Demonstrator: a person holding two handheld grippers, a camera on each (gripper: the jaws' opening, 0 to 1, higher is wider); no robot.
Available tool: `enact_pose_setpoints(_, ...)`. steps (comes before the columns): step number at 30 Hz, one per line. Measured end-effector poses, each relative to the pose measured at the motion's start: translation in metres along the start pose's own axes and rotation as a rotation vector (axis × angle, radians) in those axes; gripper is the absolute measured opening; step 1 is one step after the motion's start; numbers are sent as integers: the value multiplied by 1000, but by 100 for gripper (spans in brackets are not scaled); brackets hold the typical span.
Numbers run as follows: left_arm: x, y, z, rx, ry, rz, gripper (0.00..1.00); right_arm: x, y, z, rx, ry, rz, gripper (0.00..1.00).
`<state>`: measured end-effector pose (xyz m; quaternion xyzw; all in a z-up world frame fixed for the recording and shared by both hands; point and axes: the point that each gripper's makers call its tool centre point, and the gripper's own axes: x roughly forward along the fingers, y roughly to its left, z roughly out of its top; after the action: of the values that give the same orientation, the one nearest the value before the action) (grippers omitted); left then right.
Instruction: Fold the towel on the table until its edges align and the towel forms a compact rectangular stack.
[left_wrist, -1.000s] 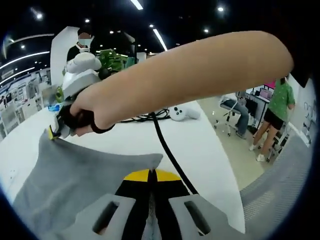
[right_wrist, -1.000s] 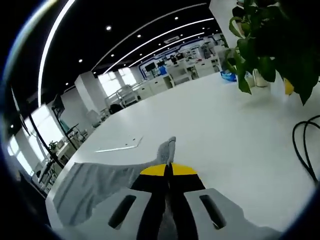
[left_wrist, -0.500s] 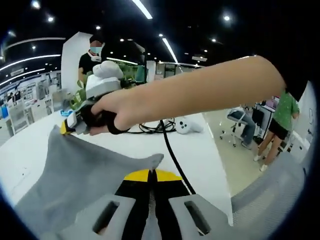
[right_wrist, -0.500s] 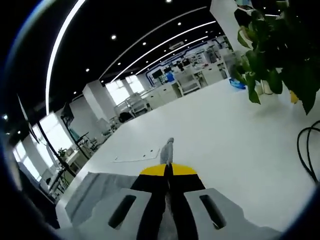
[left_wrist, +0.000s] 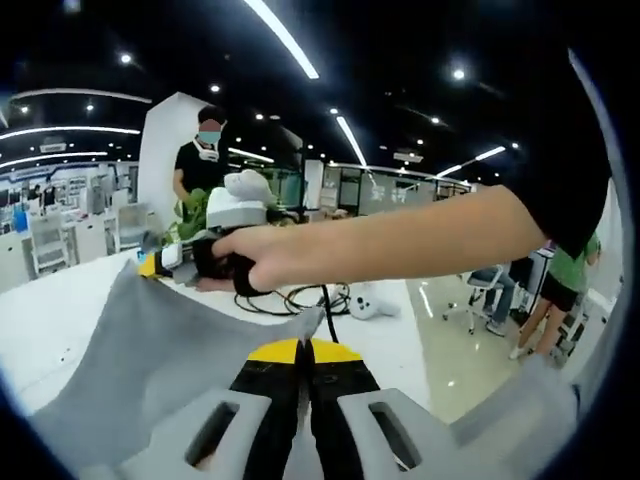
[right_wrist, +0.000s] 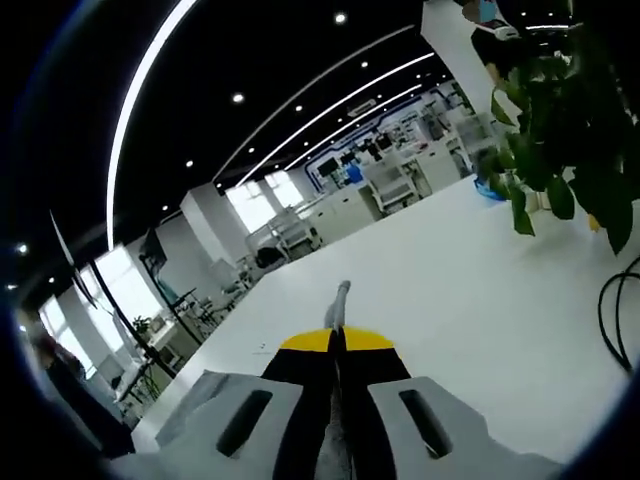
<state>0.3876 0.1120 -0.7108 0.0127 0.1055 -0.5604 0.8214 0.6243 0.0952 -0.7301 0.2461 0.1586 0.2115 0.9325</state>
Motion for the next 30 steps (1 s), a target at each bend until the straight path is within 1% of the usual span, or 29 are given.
enact_pose_setpoints(3, -2, -8, 16, -1, -40, -17, 1, -6, -1, 9, 13, -20, -2, 0)
enact_pose_setpoints(7, -3, -16, 31, 2, -76, -28, 1, -15, -1, 18, 22, -37, -8, 0)
enact_pose_setpoints(9, -3, -22, 39, 25, -94, -31, 1, -18, 0, 22, 26, -42, -10, 0)
enact_pose_setpoints(15, 0, -38, 53, 54, -125, -54, 1, -31, 5, 38, 24, -71, -7, 0)
enact_pose_setpoints(18, 0, -45, 59, 65, -135, -60, 1, -35, 8, 43, 21, -76, -8, 0)
enact_pose_setpoints(22, -7, -49, 66, 63, -150, -67, 1, -37, 12, 49, 21, -81, -10, 0)
enact_pose_setpoints(26, -18, -48, 73, 67, -163, -48, 1, -37, 22, 52, 16, -84, -3, 0)
enact_pose_setpoints(30, -31, -44, 78, 63, -175, -26, 1, -34, 37, 55, 4, -82, 14, 0)
